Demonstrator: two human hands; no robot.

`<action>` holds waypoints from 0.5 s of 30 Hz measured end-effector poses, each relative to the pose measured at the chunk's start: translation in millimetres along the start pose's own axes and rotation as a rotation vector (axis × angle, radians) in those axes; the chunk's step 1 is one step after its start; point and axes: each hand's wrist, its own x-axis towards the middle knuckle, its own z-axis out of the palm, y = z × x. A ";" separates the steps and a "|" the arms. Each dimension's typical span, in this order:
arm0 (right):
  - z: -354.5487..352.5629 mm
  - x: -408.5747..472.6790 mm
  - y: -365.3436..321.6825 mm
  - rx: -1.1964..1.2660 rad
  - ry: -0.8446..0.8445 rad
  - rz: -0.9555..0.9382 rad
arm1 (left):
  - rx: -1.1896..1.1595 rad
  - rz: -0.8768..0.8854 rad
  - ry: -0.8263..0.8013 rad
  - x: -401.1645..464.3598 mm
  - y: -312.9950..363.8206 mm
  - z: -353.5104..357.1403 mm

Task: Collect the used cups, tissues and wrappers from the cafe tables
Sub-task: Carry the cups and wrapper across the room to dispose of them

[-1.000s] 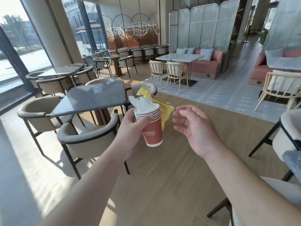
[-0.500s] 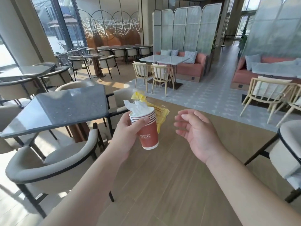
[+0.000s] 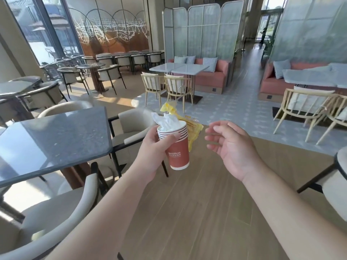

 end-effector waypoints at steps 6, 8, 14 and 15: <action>-17.3 83.8 21.5 0.026 -0.008 0.013 | 0.015 -0.001 -0.005 86.9 -21.1 8.9; -27.9 119.0 25.6 0.040 -0.008 0.019 | 0.021 -0.009 0.013 120.0 -30.1 17.4; -79.1 230.4 11.7 0.063 0.014 -0.001 | 0.042 -0.029 0.037 230.6 -41.9 55.7; -88.6 248.4 5.4 0.066 0.021 -0.001 | 0.045 -0.026 0.036 249.1 -40.2 63.9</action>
